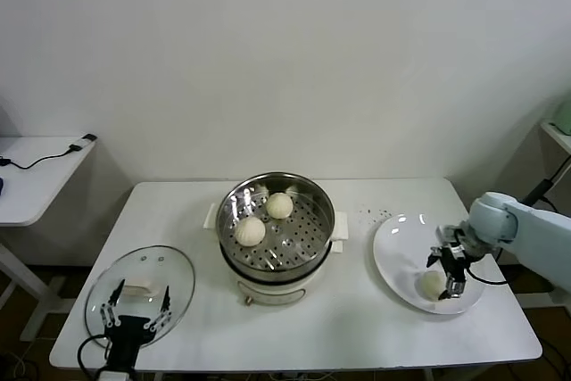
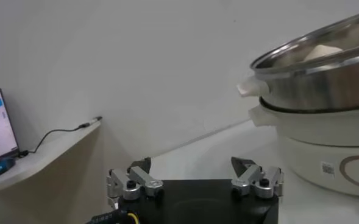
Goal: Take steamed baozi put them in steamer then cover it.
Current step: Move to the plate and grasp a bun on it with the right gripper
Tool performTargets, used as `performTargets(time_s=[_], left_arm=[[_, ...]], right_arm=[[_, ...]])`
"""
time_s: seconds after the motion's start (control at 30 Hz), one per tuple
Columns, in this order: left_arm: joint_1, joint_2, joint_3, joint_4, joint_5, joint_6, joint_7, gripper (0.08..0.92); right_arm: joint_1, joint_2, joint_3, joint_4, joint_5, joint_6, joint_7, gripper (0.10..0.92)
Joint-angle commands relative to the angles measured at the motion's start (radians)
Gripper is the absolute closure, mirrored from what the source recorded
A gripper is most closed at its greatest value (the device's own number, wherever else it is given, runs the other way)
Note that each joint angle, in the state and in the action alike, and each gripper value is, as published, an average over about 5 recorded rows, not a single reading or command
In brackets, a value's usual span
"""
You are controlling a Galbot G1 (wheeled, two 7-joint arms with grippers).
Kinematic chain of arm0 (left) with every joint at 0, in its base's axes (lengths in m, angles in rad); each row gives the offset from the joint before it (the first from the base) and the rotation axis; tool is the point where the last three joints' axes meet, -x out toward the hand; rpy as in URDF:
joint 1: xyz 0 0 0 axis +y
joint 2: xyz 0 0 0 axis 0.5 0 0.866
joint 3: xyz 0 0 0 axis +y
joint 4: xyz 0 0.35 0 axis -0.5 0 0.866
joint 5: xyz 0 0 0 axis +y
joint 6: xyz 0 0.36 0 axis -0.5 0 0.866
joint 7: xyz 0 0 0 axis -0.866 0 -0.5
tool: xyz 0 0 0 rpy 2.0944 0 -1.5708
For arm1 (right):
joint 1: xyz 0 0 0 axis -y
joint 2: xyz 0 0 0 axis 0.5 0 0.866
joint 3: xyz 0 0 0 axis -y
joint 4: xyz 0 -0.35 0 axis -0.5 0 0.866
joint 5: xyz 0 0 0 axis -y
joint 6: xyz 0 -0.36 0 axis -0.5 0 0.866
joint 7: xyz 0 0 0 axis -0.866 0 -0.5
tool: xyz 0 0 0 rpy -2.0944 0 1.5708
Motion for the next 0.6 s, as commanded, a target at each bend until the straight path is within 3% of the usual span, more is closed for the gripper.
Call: performTargets(time_s=[0.03,0.4,0.6], left_arm=[[0.001,0.0,0.0,0.002,0.006,-0.001,0.0,0.177],[0.0,-0.001,0.003,-0.001,0.014,-0.001,0.0,0.177],[0.002,-0.002,0.005,-0.002,0.014,-0.003,-0.001,0.177]], right_arm=[[-0.083,0.013,0.064,-0.042,-0.043,0.004,-0.001,0.204],[-0.001,0.021,0.023,-0.044,-0.018,0.025,-0.009,0.328],[0.266,0.084,-0.147,-0.044,-0.013,0.188,-0.055,0.346]])
